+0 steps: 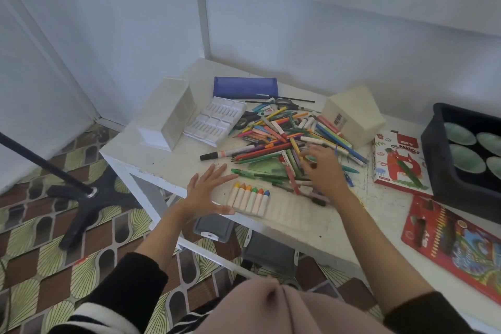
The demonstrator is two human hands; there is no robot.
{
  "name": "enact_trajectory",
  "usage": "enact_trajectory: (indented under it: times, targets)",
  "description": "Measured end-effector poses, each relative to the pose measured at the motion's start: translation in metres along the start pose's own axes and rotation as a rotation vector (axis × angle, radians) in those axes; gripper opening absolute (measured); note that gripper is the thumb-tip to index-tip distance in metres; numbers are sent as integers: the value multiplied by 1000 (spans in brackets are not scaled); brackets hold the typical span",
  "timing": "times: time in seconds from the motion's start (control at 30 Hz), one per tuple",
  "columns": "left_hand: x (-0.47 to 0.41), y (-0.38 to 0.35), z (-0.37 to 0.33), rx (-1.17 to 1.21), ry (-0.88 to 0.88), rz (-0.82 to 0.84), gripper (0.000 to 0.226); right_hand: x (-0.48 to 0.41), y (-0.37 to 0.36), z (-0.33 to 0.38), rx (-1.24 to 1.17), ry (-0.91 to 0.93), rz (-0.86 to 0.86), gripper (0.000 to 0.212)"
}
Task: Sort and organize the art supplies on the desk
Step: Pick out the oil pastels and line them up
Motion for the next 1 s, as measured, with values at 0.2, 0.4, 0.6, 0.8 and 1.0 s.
enact_trajectory:
  times: [0.2,0.4,0.6,0.8,1.0]
  targets:
    - [-1,-1,2,9,-5,-2,107,-58,12,-32,208,-284,163,41]
    - [1,0,1,28,-1,11,109,-68,2,-29,400,-328,93,31]
    - [1,0,0,45,-10,0,108,-67,0,-30,445,-234,9,20]
    - [0,0,0,35,-12,4,107,-64,3,-36,338,-169,-37,25]
    - [0,-1,1,30,-17,2,108,-30,9,-8,-167,-37,-182,11]
Point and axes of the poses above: each hand's wrist, its own x-axis away from the middle knuckle, its own y-axis out of the back of the hand, z = x × y, the point moved 2 cm from there along -x, towards the middle knuckle, and after that the axes turned 14 degrees about z, right-handed, at the moved point
